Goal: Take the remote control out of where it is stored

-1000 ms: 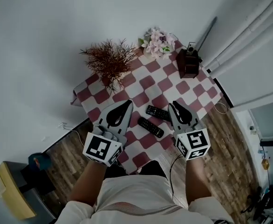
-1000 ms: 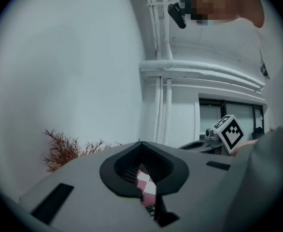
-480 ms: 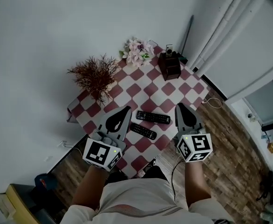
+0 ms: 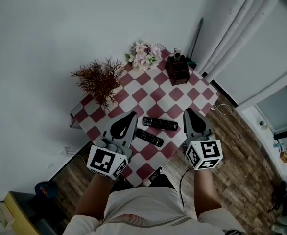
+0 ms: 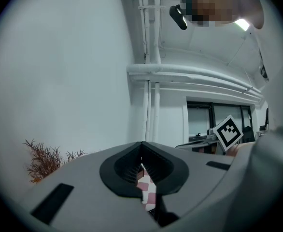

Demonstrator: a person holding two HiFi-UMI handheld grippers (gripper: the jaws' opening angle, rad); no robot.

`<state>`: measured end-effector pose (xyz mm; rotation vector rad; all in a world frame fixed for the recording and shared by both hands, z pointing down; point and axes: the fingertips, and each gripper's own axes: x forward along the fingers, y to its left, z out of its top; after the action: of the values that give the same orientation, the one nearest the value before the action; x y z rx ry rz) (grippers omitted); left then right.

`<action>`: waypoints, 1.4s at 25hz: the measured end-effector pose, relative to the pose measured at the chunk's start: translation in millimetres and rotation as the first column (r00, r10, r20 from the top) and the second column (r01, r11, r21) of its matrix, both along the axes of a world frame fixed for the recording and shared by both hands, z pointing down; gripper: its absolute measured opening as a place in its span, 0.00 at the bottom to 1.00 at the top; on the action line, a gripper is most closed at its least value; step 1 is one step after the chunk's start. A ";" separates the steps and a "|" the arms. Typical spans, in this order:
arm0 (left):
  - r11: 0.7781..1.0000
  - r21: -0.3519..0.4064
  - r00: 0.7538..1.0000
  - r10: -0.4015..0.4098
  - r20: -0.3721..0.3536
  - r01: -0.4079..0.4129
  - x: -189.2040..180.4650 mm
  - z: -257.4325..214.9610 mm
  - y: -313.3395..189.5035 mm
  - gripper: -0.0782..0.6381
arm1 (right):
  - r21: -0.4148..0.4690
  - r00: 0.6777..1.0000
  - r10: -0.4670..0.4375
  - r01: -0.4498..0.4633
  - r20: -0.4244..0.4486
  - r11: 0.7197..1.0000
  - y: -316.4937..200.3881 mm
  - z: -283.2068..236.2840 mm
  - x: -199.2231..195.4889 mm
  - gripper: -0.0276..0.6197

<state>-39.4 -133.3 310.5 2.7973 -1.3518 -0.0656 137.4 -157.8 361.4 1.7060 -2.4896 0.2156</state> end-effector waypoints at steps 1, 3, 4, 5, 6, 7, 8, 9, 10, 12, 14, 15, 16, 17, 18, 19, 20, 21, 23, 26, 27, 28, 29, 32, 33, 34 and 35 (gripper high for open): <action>1.000 -0.001 1.000 -0.001 0.000 0.001 -0.5 0.2 -0.4 0.12 | -0.002 1.000 -0.001 0.001 -0.003 1.000 -0.7 0.4 0.1 0.09; 1.000 -0.003 1.000 -0.002 -0.004 0.002 -0.9 0.6 -0.9 0.12 | -0.005 1.000 0.001 -0.001 -0.007 1.000 -2.8 1.5 1.4 0.09; 1.000 -0.004 1.000 -0.003 -0.005 0.003 -0.9 0.7 -1.0 0.12 | -0.007 1.000 0.004 -0.004 -0.010 1.000 -4.8 2.2 2.9 0.09; 1.000 -0.005 1.000 -0.005 -0.002 0.005 -1.0 0.8 -1.3 0.12 | -0.010 1.000 0.007 -0.008 -0.016 1.000 -8.0 3.2 5.0 0.09; 1.000 -0.005 1.000 -0.008 0.002 0.008 -1.3 1.0 -1.8 0.12 | -0.012 1.000 0.010 -0.010 -0.023 1.000 -12.5 4.2 7.6 0.09; 1.000 -0.006 1.000 -0.014 0.003 0.014 -2.1 1.5 -2.6 0.12 | -0.014 0.999 0.010 -0.011 -0.031 1.000 -18.5 5.2 10.3 0.09; 1.000 -0.009 1.000 -0.021 0.003 0.021 -3.3 2.4 -3.7 0.12 | -0.016 0.999 0.010 -0.010 -0.038 1.000 -25.8 6.1 13.1 0.09; 1.000 -0.012 1.000 -0.029 0.001 0.029 -4.7 3.7 -4.8 0.12 | -0.016 0.999 0.010 -0.011 -0.046 1.000 -34.6 6.7 16.4 0.10; 0.999 -0.017 0.999 -0.037 0.000 0.037 -5.9 5.3 -5.9 0.12 | -0.014 0.998 0.013 -0.014 -0.056 1.000 -45.0 7.2 20.4 0.10; 0.998 -0.029 0.998 -0.055 0.002 0.055 -7.5 9.9 -8.2 0.12 | -0.011 0.997 0.026 -0.027 -0.074 1.000 -71.5 8.7 30.5 0.10; 0.996 -0.046 0.997 -0.078 0.006 0.078 -8.5 16.2 -10.9 0.12 | -0.017 0.997 0.032 -0.034 -0.075 0.999 -103.8 12.1 40.2 0.10; 0.994 -0.055 0.996 -0.090 0.008 0.090 -8.8 20.0 -12.7 0.12 | -0.028 0.997 0.030 -0.032 -0.066 0.999 -120.9 15.3 44.0 0.13; 0.993 -0.066 0.995 -0.102 0.011 0.102 -9.1 24.3 -14.8 0.12 | -0.042 0.998 0.026 -0.029 -0.053 0.999 -137.9 19.4 46.9 0.19; 0.990 -0.076 0.993 -0.115 0.015 0.115 -9.6 29.0 -17.1 0.12 | -0.057 0.999 0.025 -0.028 -0.040 0.998 -154.7 24.3 49.3 0.23; 0.988 -0.087 0.991 -0.129 0.018 0.130 -10.4 33.9 -19.6 0.12 | -0.068 0.999 0.028 -0.030 -0.032 0.997 -171.4 29.8 51.1 0.25; 0.984 -0.098 0.989 -0.144 0.020 0.145 -11.4 38.6 -22.3 0.12 | -0.077 0.999 0.032 -0.035 -0.030 0.996 -188.2 35.9 52.4 0.26; 0.981 -0.109 0.987 -0.158 0.019 0.159 -12.1 43.0 -24.8 0.12 | -0.085 0.999 0.036 -0.039 -0.034 0.996 -204.9 42.5 53.4 0.27; 0.979 -0.117 0.986 -0.169 0.016 0.170 -12.2 46.7 -27.1 0.12 | -0.094 0.998 0.039 -0.042 -0.041 0.995 -221.5 49.4 54.1 0.28; 0.975 -0.127 0.983 -0.183 0.009 0.182 -11.4 53.9 -32.6 0.12 | -0.112 0.998 0.039 -0.045 -0.055 0.993 -254.6 61.6 55.1 0.31; 0.964 -0.148 0.976 -0.219 0.013 0.219 -13.0 69.3 -44.3 0.12 | -0.137 0.997 0.036 -0.045 -0.067 0.990 -301.2 76.4 53.0 0.34; 0.959 -0.161 0.972 -0.233 0.016 0.232 -13.6 75.9 -48.3 0.12 | -0.148 0.997 0.033 -0.044 -0.074 0.988 -314.0 82.2 51.5 0.34; 0.954 -0.174 0.970 -0.244 0.018 0.244 -13.5 82.6 -52.5 0.12 | -0.162 0.996 0.031 -0.045 -0.086 0.986 -325.6 88.7 50.2 0.34; 0.949 -0.187 0.967 -0.253 0.022 0.253 -12.7 89.0 -57.2 0.12 | -0.180 0.994 0.030 -0.048 -0.102 0.983 -336.6 95.8 49.4 0.34; 0.942 -0.211 0.965 -0.262 0.027 0.262 -6.1 103.4 -71.2 0.12 | -0.224 0.989 0.034 -0.066 -0.147 0.972 -365.9 116.9 50.9 0.35; 0.942 -0.214 0.965 -0.261 0.026 0.260 -3.3 106.9 -75.2 0.12 | -0.236 0.987 0.038 -0.074 -0.155 0.969 -373.9 122.0 52.5 0.35; 0.941 -0.217 0.966 -0.259 0.024 0.258 -0.7 110.1 -78.8 0.12 | -0.247 0.986 0.041 -0.080 -0.161 0.966 -381.0 126.7 53.7 0.36; 0.941 -0.220 0.966 -0.258 0.022 0.256 1.4 113.2 -81.9 0.12 | -0.257 0.985 0.041 -0.084 -0.166 0.963 -387.1 131.2 54.1 0.37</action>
<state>-38.0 -215.2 423.8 2.4257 -1.6063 0.0639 191.5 -544.9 492.6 1.6250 -2.1838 0.3808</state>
